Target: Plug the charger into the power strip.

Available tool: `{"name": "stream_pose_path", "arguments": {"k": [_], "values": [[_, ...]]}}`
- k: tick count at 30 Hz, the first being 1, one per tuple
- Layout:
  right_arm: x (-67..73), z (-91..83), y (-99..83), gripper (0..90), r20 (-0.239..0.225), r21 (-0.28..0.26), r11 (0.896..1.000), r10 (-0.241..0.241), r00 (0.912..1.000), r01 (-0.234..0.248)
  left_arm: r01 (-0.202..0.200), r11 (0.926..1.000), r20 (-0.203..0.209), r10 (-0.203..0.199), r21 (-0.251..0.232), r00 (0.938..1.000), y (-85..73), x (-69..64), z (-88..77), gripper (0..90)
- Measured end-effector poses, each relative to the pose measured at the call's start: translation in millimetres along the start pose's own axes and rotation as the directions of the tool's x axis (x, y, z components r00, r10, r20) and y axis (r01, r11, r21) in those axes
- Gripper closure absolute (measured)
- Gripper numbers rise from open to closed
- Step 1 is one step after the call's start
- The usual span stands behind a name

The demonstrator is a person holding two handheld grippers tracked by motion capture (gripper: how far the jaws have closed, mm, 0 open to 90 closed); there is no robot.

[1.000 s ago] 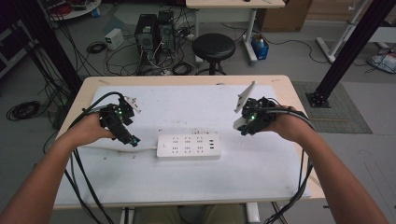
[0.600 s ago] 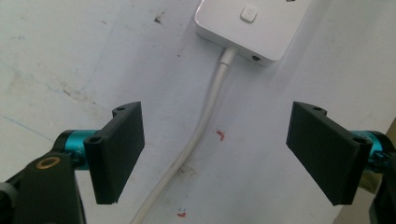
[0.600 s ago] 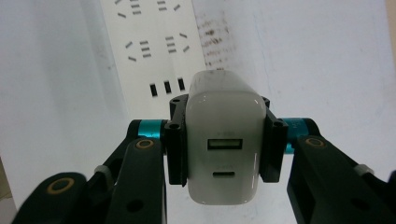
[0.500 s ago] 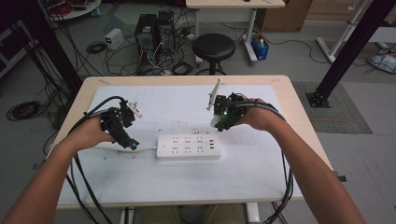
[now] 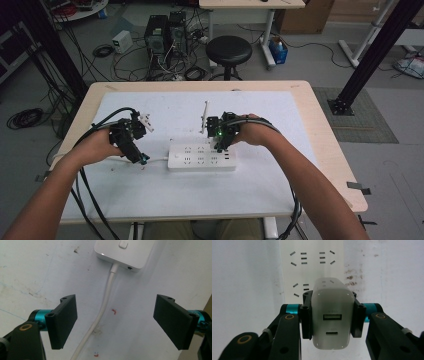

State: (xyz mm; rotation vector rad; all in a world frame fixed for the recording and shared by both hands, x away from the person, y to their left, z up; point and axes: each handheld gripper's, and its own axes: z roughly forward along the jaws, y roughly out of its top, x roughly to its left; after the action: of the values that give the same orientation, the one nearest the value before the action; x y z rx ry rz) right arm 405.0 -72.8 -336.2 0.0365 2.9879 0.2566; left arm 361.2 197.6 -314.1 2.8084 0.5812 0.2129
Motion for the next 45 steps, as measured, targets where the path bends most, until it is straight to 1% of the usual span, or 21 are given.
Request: {"name": "stream_pose_path", "arguments": {"k": [4, 5, 10, 15, 18, 20, 21, 23, 24, 26, 27, 28, 29, 32, 33, 34, 36, 37, 40, 42, 45], "values": [[-2.4, 8.0, 3.4, 61.8, -0.014, 0.002, 1.0, 0.0, 0.9999, 0.0, 0.0, 1.0, 0.0, 0.0, -0.004, 1.0, -1.1, 0.5, 0.6, 19.3], [-3.9, 10.1, 3.9, 61.8, -0.015, 0.002, 1.0, -0.012, 0.9998, 0.012, 0.0, 1.0, 0.001, 0.0, -0.004, 1.0, -1.3, 0.4, 1.1, 19.3], [-2.5, 18.3, 8.0, 61.8, -0.031, 0.028, 0.999, -0.024, 0.9992, 0.025, -0.004, 1.0, 0.007, 0.004, 0.001, 1.0, -2.5, 0.7, 4.3, 19.3], [-1.7, 24.6, 13.7, 61.9, -0.019, 0.056, 0.997, -0.043, 0.9989, 0.044, -0.002, 1.0, 0.01, 0.002, -0.009, 0.9999, -3.6, 0.9, 6.3, 19.3], [-3.2, 25.7, 16.9, 62.0, -0.027, 0.073, 0.997, -0.028, 0.9992, 0.03, -0.003, 1.0, 0.013, 0.003, -0.009, 0.9999, -4.3, 1.3, 7.4, 19.3], [-3.1, 25.8, 20.2, 62.1, -0.028, 0.095, 0.995, -0.003, 0.9996, 0.006, -0.004, 1.0, 0.012, 0.004, -0.007, 0.9999, -5.2, 1.6, 8.0, 19.3], [-3.4, 26.5, 21.7, 62.1, -0.026, 0.097, 0.995, -0.009, 0.9996, 0.012, -0.004, 1.0, 0.014, 0.004, -0.007, 0.9999, -5.8, 1.7, 8.4, 19.3], [-3.5, 27.0, 24.0, 62.1, -0.027, 0.109, 0.994, 0.014, 0.9995, -0.011, 0.0, 0.9999, 0.015, 0.0, -0.013, 0.9999, -7.4, 1.6, 9.7, 19.3], [-4.3, 27.8, 24.6, 62.0, -0.03, 0.111, 0.994, 0.014, 0.9995, -0.011, 0.002, 0.9999, 0.015, -0.002, -0.011, 0.9999, -8.2, 1.7, 9.6, 19.2], [-4.4, 28.4, 25.5, 62.1, -0.034, 0.125, 0.992, 0.013, 0.9993, -0.008, -0.001, 0.9999, 0.017, 0.001, -0.012, 0.9998, -9.7, 2.5, 9.1, 19.3], [-4.6, 31.7, 25.9, 62.1, -0.033, 0.138, 0.99, 0.0, 0.9995, 0.005, 0.006, 0.9999, 0.014, -0.005, -0.015, 0.9999, -10.4, 2.4, 8.8, 19.3], [-2.6, 35.6, 26.5, 62.1, -0.025, 0.159, 0.987, -0.027, 0.9993, 0.031, 0.007, 0.9998, 0.015, -0.007, -0.018, 0.9999, -11.2, 2.7, 8.4, 19.3], [-1.6, 35.3, 28.4, 62.1, -0.024, 0.175, 0.984, -0.024, 0.9994, 0.028, 0.011, 0.9997, 0.014, -0.011, -0.022, 0.9998, -12.1, 2.7, 8.2, 19.3], [-2.9, 35.4, 26.7, 62.2, -0.029, 0.16, 0.987, -0.024, 0.9993, 0.028, 0.009, 0.9998, 0.018, -0.008, -0.017, 0.9998, -14.4, 4.6, 9.2, 19.3], [-2.7, 35.1, 26.8, 62.2, -0.033, 0.165, 0.986, -0.013, 0.9994, 0.018, 0.015, 0.9997, 0.02, -0.015, -0.019, 0.9997, -15.0, 4.8, 10.2, 19.3], [-4.2, 35.6, 26.8, 62.2, -0.034, 0.16, 0.987, -0.022, 0.9992, 0.027, 0.015, 0.9997, 0.024, -0.015, -0.017, 0.9996, -15.3, 5.4, 11.1, 19.3], [-4.0, 35.5, 26.0, 62.3, -0.038, 0.157, 0.988, -0.007, 0.9993, 0.013, 0.019, 0.9997, 0.025, -0.018, -0.018, 0.9995, -15.6, 5.8, 12.8, 19.3], [-4.1, 35.4, 26.1, 62.3, -0.034, 0.16, 0.987, -0.015, 0.9993, 0.02, 0.015, 0.9997, 0.028, -0.015, -0.017, 0.9995, -15.4, 6.1, 13.5, 19.3], [-4.3, 35.9, 26.5, 62.3, -0.039, 0.161, 0.987, -0.009, 0.9992, 0.015, 0.013, 0.9997, 0.034, -0.012, -0.023, 0.9994, -14.8, 6.1, 16.6, 19.2], [-3.9, 36.6, 27.6, 62.4, -0.034, 0.168, 0.986, -0.003, 0.9994, 0.009, 0.005, 0.9999, 0.035, -0.005, -0.015, 0.9994, -14.4, 6.5, 17.5, 19.3], [-4.0, 37.0, 28.1, 62.4, -0.033, 0.176, 0.984, -0.009, 0.9994, 0.015, 0.008, 0.9996, 0.037, -0.007, -0.027, 0.9993, -14.6, 6.1, 19.1, 19.3]]}}
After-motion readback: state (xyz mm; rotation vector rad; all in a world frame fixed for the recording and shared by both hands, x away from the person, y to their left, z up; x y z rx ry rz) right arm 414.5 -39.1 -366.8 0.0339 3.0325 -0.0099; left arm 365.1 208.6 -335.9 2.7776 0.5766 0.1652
